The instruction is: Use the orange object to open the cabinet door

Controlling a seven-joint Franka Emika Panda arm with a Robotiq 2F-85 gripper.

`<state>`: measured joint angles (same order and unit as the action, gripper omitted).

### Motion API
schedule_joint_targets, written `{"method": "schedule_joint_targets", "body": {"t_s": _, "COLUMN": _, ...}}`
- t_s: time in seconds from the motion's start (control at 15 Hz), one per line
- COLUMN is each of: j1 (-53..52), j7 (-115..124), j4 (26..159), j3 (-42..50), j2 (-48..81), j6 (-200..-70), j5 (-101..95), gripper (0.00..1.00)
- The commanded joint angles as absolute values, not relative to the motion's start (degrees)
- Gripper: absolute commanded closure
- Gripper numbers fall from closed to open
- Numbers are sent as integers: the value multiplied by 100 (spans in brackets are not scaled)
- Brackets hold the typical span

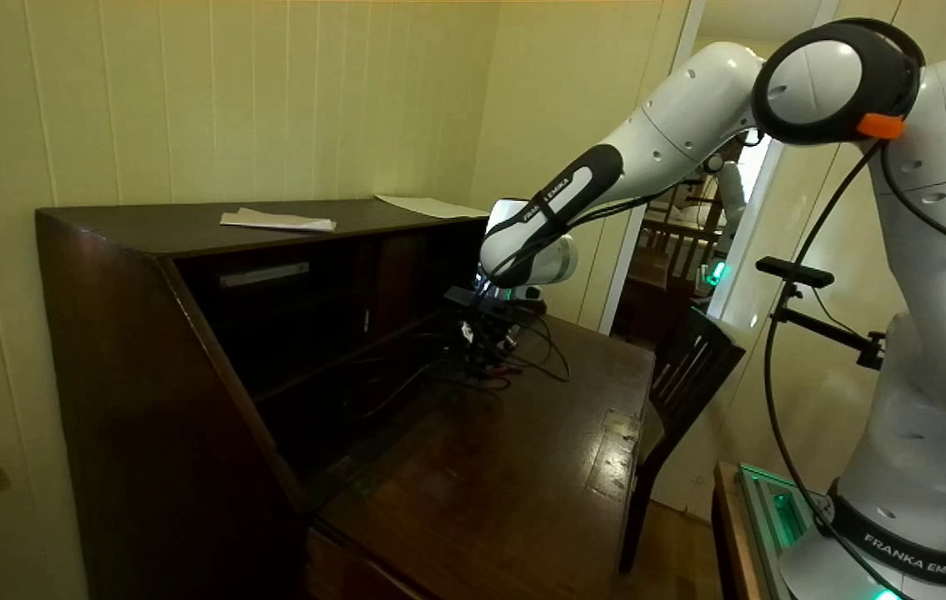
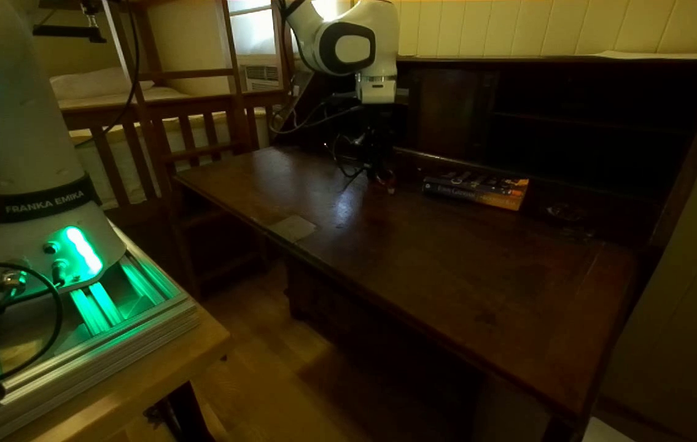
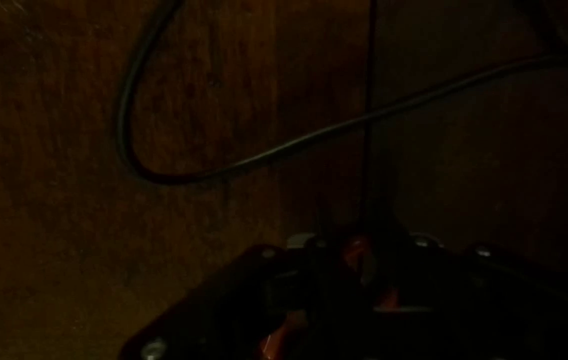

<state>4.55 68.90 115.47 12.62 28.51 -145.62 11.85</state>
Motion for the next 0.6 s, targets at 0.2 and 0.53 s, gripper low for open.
{"method": "schedule_joint_targets", "body": {"t_s": 0.2, "j1": 235, "j7": 7777, "j4": 11885, "j3": 1415, "j2": 2502, "j6": -14563, "j5": 1233, "gripper": 28}}
{"method": "schedule_joint_targets", "body": {"t_s": 0.53, "j1": 153, "j7": 9246, "j4": 11995, "j3": 1610, "j2": 2342, "j6": -14774, "j5": 1177, "gripper": 0}}
